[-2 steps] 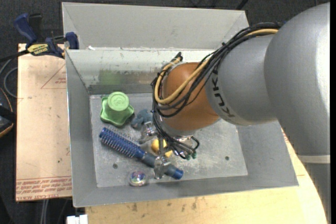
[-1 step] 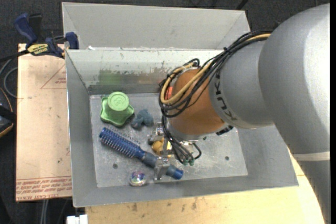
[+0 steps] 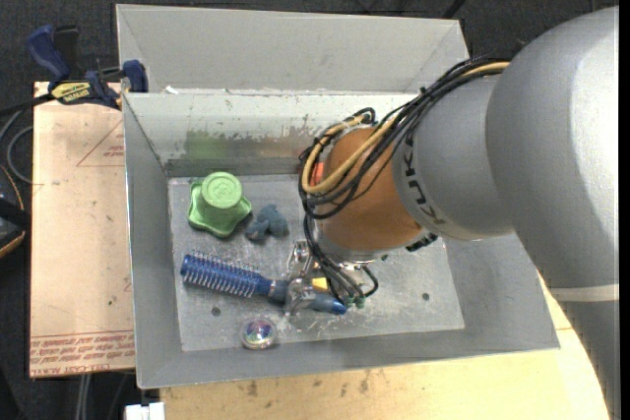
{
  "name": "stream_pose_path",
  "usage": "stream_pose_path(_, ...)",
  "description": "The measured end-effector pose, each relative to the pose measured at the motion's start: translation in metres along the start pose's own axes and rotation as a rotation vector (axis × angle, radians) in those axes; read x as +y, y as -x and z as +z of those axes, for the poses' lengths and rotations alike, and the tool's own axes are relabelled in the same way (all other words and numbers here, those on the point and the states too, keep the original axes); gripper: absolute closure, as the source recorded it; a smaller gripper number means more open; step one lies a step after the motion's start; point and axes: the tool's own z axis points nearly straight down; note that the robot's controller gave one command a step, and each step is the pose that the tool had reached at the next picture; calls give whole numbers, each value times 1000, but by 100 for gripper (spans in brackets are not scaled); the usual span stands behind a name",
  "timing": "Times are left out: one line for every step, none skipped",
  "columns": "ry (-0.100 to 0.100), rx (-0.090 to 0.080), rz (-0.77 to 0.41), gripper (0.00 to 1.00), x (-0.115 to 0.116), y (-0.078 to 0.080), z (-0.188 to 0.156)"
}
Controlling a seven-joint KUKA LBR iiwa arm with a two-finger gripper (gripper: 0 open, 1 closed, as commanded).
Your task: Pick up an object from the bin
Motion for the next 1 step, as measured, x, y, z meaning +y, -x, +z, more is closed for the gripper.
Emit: stream_pose_path(-3, 6, 39, 100, -5, 2, -111)
